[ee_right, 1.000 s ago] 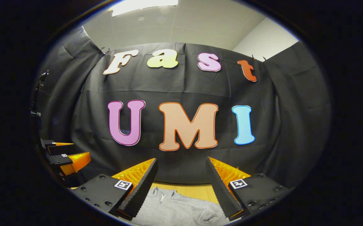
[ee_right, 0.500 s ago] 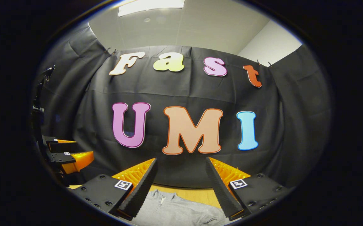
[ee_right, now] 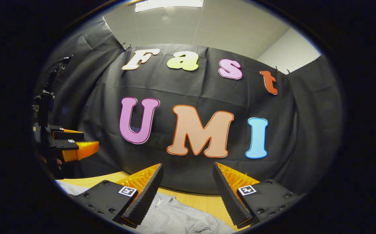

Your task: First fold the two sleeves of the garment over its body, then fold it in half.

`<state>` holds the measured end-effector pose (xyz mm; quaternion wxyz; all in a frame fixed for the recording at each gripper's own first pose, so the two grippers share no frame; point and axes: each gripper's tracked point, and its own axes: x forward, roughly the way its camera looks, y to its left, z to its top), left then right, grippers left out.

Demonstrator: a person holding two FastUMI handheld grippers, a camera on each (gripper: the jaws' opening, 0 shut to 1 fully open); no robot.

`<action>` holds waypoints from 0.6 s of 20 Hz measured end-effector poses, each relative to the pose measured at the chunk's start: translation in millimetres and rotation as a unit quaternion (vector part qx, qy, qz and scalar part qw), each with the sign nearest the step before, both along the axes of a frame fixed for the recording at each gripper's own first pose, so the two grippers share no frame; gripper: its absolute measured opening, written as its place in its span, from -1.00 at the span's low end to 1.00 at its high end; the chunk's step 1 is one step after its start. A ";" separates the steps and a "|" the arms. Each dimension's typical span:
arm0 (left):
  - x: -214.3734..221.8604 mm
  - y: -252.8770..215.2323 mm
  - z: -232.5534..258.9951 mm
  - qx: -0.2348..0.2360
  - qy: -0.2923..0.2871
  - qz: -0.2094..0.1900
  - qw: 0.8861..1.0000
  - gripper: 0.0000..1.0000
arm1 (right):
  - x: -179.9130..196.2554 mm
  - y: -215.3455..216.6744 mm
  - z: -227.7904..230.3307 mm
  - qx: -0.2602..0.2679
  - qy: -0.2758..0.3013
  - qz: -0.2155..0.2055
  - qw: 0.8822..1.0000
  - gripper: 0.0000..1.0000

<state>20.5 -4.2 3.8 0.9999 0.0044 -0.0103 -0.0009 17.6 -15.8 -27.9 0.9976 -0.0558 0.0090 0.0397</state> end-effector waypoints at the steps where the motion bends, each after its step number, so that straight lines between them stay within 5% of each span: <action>1: 2.1 -0.4 -2.4 0.000 0.003 0.002 1.000 0.88 | -0.5 -13.1 -3.8 0.005 0.005 -0.013 1.000 0.94; 12: 15.0 -14.5 -14.6 -0.001 0.015 -0.010 1.000 0.86 | -19.1 -110.4 -53.6 -0.046 0.073 -0.065 0.994 0.94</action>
